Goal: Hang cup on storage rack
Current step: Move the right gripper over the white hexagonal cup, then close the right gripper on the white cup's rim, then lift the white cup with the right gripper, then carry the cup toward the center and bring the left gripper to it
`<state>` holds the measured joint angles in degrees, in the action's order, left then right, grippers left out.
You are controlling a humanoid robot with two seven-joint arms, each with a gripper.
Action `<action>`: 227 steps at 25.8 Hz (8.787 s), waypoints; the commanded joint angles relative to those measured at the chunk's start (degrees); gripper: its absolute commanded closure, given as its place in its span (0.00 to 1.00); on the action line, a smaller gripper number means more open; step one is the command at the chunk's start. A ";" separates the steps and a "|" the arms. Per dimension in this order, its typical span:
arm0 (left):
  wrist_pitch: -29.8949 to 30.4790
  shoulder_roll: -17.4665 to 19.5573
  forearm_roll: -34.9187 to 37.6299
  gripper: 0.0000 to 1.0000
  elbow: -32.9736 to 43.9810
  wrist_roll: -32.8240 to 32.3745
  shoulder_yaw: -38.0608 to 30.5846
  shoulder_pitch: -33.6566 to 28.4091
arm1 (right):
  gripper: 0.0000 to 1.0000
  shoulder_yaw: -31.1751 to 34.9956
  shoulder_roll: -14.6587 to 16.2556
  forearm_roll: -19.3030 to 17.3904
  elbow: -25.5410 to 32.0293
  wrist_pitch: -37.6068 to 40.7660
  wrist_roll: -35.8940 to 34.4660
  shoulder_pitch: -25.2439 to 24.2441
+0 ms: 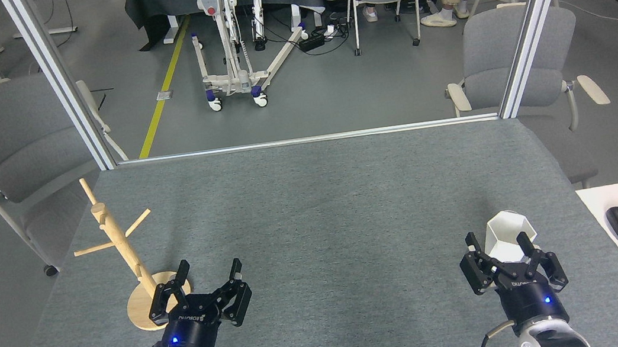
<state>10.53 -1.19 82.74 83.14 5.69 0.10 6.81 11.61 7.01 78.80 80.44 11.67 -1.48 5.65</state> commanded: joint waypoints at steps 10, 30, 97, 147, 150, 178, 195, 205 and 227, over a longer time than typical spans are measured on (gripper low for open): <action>0.02 -0.04 -0.04 0.01 0.01 2.40 -0.10 -1.36 | 0.00 -0.01 -0.41 0.13 3.32 -0.06 -0.28 -0.20; -0.51 0.40 -0.04 0.00 -1.23 2.23 -0.19 -2.24 | 0.00 0.78 -0.24 5.93 0.06 -16.59 0.07 -1.96; -0.69 -0.48 0.14 0.00 -3.33 3.10 -2.12 -0.48 | 0.00 -6.78 11.54 9.88 -33.16 -1.91 -12.41 14.65; -0.33 0.23 0.14 0.01 -7.55 3.10 -2.21 2.07 | 0.00 -6.52 11.01 9.53 -38.26 -2.09 -12.15 18.87; -0.25 0.23 0.14 0.01 -7.55 3.10 -2.21 2.07 | 0.00 -6.34 11.10 9.27 -37.73 -2.17 -12.15 18.78; -0.51 -0.04 0.14 0.01 -9.05 3.10 -2.12 2.59 | 0.00 -6.08 11.10 9.18 -39.40 -5.51 -11.97 19.31; -0.60 -0.13 0.14 0.01 -9.49 3.02 -2.12 3.21 | 0.01 -6.78 9.43 9.18 -47.75 -5.95 -12.06 25.46; -0.60 -0.30 0.14 0.00 -10.01 3.02 -2.21 3.38 | 0.82 -6.87 9.69 9.88 -47.66 -4.11 -12.41 25.37; 4.24 -0.04 1.46 0.01 -3.60 3.10 8.07 1.27 | 1.00 0.34 6.62 9.00 -4.16 -0.50 24.06 17.20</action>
<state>14.97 -1.14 83.59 78.45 8.80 4.35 8.30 12.41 15.34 87.89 70.78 15.20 20.52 24.69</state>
